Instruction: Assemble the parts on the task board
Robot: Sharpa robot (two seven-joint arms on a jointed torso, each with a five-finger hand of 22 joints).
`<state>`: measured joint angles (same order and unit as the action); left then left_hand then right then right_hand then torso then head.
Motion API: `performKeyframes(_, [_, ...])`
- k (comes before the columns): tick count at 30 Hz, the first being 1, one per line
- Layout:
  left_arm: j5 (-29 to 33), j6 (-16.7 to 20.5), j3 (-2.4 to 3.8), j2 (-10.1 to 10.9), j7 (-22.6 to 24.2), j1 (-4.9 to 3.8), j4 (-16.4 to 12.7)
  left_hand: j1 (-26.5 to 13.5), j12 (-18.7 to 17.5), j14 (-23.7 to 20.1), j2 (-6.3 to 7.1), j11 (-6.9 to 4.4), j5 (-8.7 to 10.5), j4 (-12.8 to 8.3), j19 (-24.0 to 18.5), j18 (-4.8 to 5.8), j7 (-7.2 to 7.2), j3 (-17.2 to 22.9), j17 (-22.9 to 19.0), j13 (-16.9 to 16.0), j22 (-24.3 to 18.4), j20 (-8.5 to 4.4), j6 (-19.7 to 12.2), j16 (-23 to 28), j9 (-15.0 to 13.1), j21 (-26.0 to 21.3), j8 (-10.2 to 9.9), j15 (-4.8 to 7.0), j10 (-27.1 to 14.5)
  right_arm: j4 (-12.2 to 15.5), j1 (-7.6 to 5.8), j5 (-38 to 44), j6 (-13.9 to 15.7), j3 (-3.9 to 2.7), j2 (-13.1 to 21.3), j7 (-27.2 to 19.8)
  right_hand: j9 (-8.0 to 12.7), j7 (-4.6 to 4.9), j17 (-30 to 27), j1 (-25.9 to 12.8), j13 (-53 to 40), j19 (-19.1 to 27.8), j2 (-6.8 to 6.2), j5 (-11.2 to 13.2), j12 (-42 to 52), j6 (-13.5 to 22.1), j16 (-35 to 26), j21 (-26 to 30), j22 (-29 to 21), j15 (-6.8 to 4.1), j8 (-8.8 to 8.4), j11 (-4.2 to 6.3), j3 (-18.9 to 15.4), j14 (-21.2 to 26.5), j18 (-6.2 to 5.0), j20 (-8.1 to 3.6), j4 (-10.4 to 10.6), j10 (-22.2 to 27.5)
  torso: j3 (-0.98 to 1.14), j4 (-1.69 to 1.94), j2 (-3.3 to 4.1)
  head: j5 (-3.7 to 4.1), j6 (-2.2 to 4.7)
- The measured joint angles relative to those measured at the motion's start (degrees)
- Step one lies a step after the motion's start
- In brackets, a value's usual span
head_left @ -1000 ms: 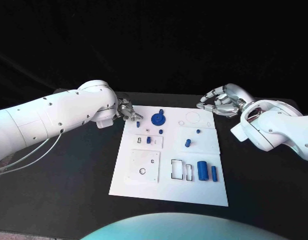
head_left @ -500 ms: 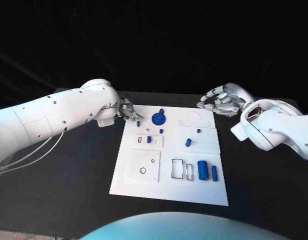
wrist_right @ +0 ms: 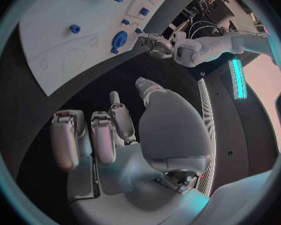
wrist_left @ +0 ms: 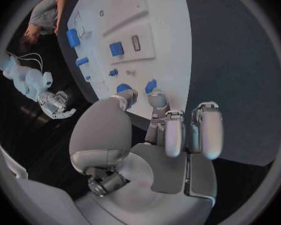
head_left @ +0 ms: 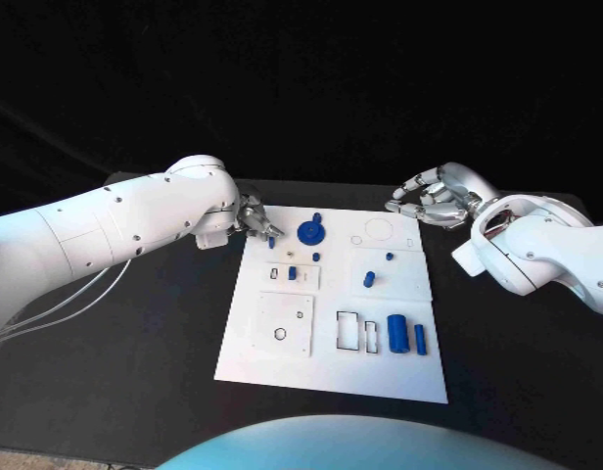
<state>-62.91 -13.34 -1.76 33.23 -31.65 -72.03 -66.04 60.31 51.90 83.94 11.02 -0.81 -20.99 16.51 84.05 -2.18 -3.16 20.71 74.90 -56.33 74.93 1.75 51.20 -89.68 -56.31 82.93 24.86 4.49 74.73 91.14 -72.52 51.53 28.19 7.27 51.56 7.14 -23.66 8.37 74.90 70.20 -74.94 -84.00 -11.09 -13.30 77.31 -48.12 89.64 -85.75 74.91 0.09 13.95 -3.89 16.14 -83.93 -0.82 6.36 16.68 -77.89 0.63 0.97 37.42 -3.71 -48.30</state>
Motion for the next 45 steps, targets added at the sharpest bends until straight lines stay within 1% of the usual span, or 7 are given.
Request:
performKeyframes(13, [0.62, -0.48, -0.11, -0.97, 0.12, 0.0, 1.41, 2.79, 0.0, 0.0, -1.43, -0.21, -0.51, 0.0, -0.15, 0.0, 0.0, 0.0, 0.0, -0.02, -0.01, 0.14, 0.0, 0.0, 0.56, 0.0, -0.28, 0.0, -0.2, 0.0, 0.0, 0.0, -0.02, 0.0, -0.13, 0.01, -0.06, 0.0, 0.0, 0.0, 0.01, 0.0, 0.0, -0.25, 0.0, 0.0, 0.0, 0.0, 0.04, 0.0, 0.0, 0.0, 0.0, 0.0, 0.0, 0.0, 0.0, 0.0, 0.0, 0.0, 0.0, -0.08, 0.11])
performKeyframes(30, [1.21, -1.07, -0.2, -1.43, 0.21, 0.0, 2.56, 4.03, 0.23, 0.0, -1.88, -0.21, -0.76, -0.15, -0.14, 0.0, 0.0, 0.49, 0.0, -0.07, -0.01, 0.14, 0.0, 0.0, 0.71, -0.22, -0.28, 0.0, -0.2, -0.08, 0.0, 0.0, -0.02, 0.0, -0.19, 0.01, -0.05, 0.0, 0.0, 0.0, 0.02, 0.0, 0.0, -0.24, 0.0, 0.0, 0.0, 0.0, 0.03, 0.0, 0.0, 0.0, 0.0, 0.0, 0.0, 0.0, 0.0, 0.0, 0.0, 0.02, 0.01, -0.09, -0.01])
performKeyframes(37, [1.28, -1.42, -0.38, -1.69, 0.21, 0.0, 3.09, 4.86, 0.23, 0.0, -2.14, -0.21, -0.76, -0.31, -0.14, 0.0, 0.0, 0.65, 0.0, -0.06, -0.02, 0.14, 0.0, 0.0, 0.76, -0.22, -0.28, 0.0, -0.2, -0.09, 0.0, 0.0, -0.02, 0.0, -0.2, 0.01, -0.05, 0.0, 0.0, 0.0, 0.03, 0.0, 0.0, -0.24, 0.0, 0.0, 0.0, 0.0, 0.03, 0.0, 0.0, 0.0, 0.0, 0.0, 0.01, 0.0, 0.0, 0.0, 0.0, 0.01, 0.03, -0.09, -0.12])
performKeyframes(40, [1.32, -1.51, -0.42, -1.72, 0.21, 0.0, 3.22, 6.17, 0.23, 0.0, -2.7, -0.32, -0.71, -0.39, -0.14, 0.0, 0.21, 1.24, 0.0, -0.06, -0.02, 0.14, 0.21, 0.01, 0.9, -0.22, -0.28, 0.0, -0.31, -0.1, 0.0, 0.0, -0.02, 0.0, -0.2, 0.01, -0.05, 0.0, 0.0, 0.0, 0.03, 0.0, 0.0, -0.24, 0.0, 0.0, 0.0, 0.0, 0.02, 0.0, 0.0, 0.0, 0.0, 0.0, 0.0, 0.0, 0.0, 0.0, 0.0, 0.01, 0.03, -0.06, -0.16])
performKeyframes(41, [1.37, -1.53, -0.42, -1.73, 0.21, 0.0, 3.26, 6.78, 0.23, 0.0, -2.96, -0.42, -0.03, -0.33, -0.14, 0.0, 0.21, 1.64, 0.0, -0.06, -0.02, 0.14, 0.21, 0.01, 0.96, -0.22, -0.28, 0.0, -0.41, -0.1, 0.0, 0.0, -0.02, 0.0, -0.2, 0.01, -0.05, 0.0, 0.0, 0.0, 0.03, 0.0, 0.0, -0.26, 0.0, 0.0, 0.0, 0.0, 0.02, 0.0, 0.02, 0.0, 0.0, 0.0, 0.0, 0.0, 0.0, 0.0, 0.01, 0.01, 0.03, -0.05, -0.17])
performKeyframes(43, [1.58, -1.56, -0.42, -1.73, 0.25, 0.0, 3.3, 9.18, 0.23, 0.0, -3.72, -0.49, 3.52, -0.82, -0.14, 0.0, 0.21, 3.78, 0.0, 0.16, -0.02, 0.14, 0.21, 0.01, 1.11, -0.35, -0.28, 0.0, -0.75, -0.1, 0.0, 0.0, -0.02, 0.0, -0.2, 0.01, -0.1, 0.0, 0.0, 0.0, 0.03, 0.0, 0.0, -0.46, 0.0, 0.0, 0.0, 0.0, 0.02, 0.0, 0.23, 0.0, 0.0, 0.0, 0.0, 0.0, 0.0, 0.0, 0.01, 0.01, 0.03, -0.05, -0.25])
performKeyframes(45, [1.93, -1.59, -0.42, -1.73, 0.33, -0.04, 3.33, 10.76, 0.23, 0.0, -3.76, -0.42, 8.53, -1.4, -0.14, 0.0, 0.19, 7.32, 0.0, 0.41, -0.02, 0.14, 0.19, 0.01, 1.38, -0.45, -0.28, 0.0, -0.83, -0.1, 0.0, 0.0, -0.02, 0.0, -0.2, 0.01, -0.1, 0.0, 0.0, 0.0, 0.03, 0.0, 0.0, -0.46, 0.0, 0.0, 0.0, 0.0, 0.02, 0.0, 0.23, 0.0, 0.0, 0.0, 0.01, 0.0, 0.0, 0.0, 0.01, 0.01, 0.02, -0.05, -0.29])
